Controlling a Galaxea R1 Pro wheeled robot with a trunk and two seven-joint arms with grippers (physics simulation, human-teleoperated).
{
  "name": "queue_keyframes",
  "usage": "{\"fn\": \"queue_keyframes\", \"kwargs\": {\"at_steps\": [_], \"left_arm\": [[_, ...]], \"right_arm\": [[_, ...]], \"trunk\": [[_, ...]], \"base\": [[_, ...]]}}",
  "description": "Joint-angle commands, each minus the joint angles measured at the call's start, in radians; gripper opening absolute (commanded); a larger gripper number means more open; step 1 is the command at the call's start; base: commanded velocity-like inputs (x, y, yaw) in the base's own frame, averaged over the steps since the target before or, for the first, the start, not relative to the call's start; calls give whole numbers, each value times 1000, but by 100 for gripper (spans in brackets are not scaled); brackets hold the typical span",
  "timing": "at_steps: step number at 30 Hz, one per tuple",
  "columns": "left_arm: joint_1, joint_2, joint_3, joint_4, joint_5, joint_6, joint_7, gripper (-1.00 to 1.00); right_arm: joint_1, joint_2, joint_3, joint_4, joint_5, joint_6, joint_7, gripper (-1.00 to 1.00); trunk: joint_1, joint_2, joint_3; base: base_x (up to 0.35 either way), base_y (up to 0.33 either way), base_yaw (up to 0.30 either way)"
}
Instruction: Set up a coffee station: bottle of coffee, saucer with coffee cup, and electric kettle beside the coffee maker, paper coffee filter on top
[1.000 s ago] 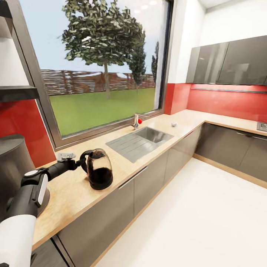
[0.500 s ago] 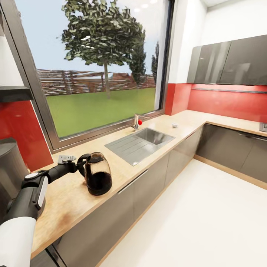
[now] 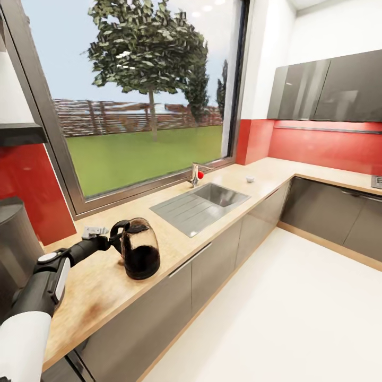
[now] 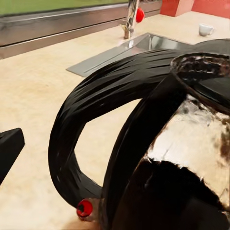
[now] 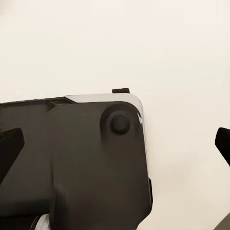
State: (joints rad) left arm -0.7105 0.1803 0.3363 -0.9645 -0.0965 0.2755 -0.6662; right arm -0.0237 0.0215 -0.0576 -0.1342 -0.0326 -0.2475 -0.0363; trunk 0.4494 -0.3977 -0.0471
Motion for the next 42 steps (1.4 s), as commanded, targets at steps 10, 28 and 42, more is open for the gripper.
{"fn": "queue_keyframes", "kwargs": {"at_steps": [10,28,42], "left_arm": [[-1,-6,2,6,-8,-13,31,100],[6,44,7,1,-31,-12,22,100],[6,62,6,2,-31,-12,23,100]], "right_arm": [[-1,1,-5,1,-4,-4,1,100],[-2,15,-5,1,-3,-2,1,100],[-1,15,-5,0,-3,-2,1,100]], "trunk": [[1,-2,-2],[1,-2,-2],[1,-2,-2]], "base": [[0,0,0],[0,0,0],[32,0,0]]}}
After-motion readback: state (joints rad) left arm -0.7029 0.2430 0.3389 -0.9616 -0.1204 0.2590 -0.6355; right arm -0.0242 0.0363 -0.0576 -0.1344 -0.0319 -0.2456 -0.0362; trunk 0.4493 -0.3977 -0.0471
